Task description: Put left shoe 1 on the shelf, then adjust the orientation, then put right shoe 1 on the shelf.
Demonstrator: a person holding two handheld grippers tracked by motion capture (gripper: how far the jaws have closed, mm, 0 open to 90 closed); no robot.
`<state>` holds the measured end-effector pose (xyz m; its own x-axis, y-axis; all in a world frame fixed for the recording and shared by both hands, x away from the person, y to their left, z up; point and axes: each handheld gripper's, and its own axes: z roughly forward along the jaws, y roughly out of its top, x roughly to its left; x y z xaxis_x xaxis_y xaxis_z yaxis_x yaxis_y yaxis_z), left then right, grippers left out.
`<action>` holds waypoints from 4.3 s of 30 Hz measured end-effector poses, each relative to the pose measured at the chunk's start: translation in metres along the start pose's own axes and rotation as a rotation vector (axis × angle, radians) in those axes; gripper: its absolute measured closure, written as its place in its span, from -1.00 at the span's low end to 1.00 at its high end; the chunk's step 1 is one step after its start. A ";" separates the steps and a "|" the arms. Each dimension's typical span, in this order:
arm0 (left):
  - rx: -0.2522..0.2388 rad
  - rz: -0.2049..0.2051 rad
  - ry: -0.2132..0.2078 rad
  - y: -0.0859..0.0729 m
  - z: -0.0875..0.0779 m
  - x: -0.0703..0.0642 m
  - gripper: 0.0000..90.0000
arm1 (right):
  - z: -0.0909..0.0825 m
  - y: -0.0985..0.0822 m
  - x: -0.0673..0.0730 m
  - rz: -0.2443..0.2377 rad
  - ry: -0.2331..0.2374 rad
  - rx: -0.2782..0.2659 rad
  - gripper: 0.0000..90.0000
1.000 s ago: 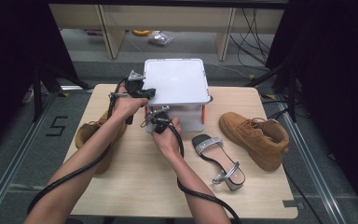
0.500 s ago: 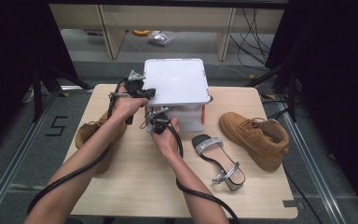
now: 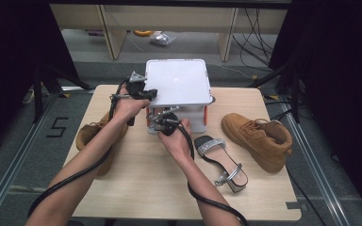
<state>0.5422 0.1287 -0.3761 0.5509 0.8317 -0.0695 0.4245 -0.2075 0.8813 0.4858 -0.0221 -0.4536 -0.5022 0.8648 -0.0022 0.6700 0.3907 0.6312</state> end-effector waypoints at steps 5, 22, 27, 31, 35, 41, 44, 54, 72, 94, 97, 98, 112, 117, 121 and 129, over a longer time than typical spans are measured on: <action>-0.010 -0.003 0.002 0.001 0.001 -0.002 0.99 | -0.020 -0.011 -0.017 0.017 0.028 0.041 0.26; -0.008 0.000 0.005 0.001 0.001 -0.002 0.99 | -0.087 -0.061 -0.081 0.052 -0.003 0.105 0.11; 0.011 0.011 0.008 0.002 0.001 -0.002 0.99 | -0.099 -0.070 -0.088 0.071 -0.002 0.105 0.10; 0.010 0.010 0.009 0.001 0.000 -0.001 0.99 | -0.107 -0.075 -0.095 0.070 -0.011 0.108 0.07; 0.012 0.010 0.010 0.002 0.000 -0.002 0.99 | -0.115 -0.086 -0.103 0.078 -0.015 0.125 0.05; 0.012 0.012 0.009 0.002 0.000 -0.001 0.99 | -0.123 -0.100 -0.115 0.098 -0.011 0.133 0.02; 0.014 0.018 0.009 0.002 0.001 -0.002 0.99 | -0.127 -0.104 -0.116 0.123 -0.012 0.157 -0.01; 0.015 0.016 0.006 0.002 0.001 -0.001 0.99 | -0.136 -0.109 -0.129 0.080 0.006 0.242 -0.13; 0.017 0.021 -0.007 0.003 0.001 0.000 0.99 | -0.094 -0.114 -0.145 0.023 0.076 0.494 -0.24; 0.015 0.017 -0.010 0.003 0.001 0.001 0.99 | -0.066 -0.107 -0.141 -0.078 0.079 0.644 -0.19; 0.017 0.018 -0.010 0.003 0.001 0.001 0.99 | -0.067 -0.107 -0.139 -0.062 0.065 0.650 -0.16; 0.016 0.017 -0.009 0.003 0.001 0.001 0.99 | -0.066 -0.107 -0.141 -0.070 0.074 0.639 -0.15; 0.018 0.018 -0.007 0.004 0.001 0.000 0.99 | -0.073 -0.105 -0.131 0.064 0.028 0.647 -0.04; 0.020 0.019 -0.009 0.004 0.001 0.000 0.99 | -0.076 -0.103 -0.132 0.059 0.015 0.608 -0.03; 0.027 0.019 -0.006 0.004 0.001 0.000 0.99 | -0.077 -0.102 -0.131 0.053 0.009 0.619 -0.03; 0.023 0.022 -0.014 0.004 0.002 0.000 0.99 | -0.073 -0.106 -0.129 0.007 0.047 0.651 -0.03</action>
<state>0.5454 0.1267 -0.3731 0.5701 0.8196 -0.0569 0.4288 -0.2378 0.8715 0.4398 -0.1981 -0.4633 -0.5097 0.8593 0.0433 0.8603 0.5087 0.0324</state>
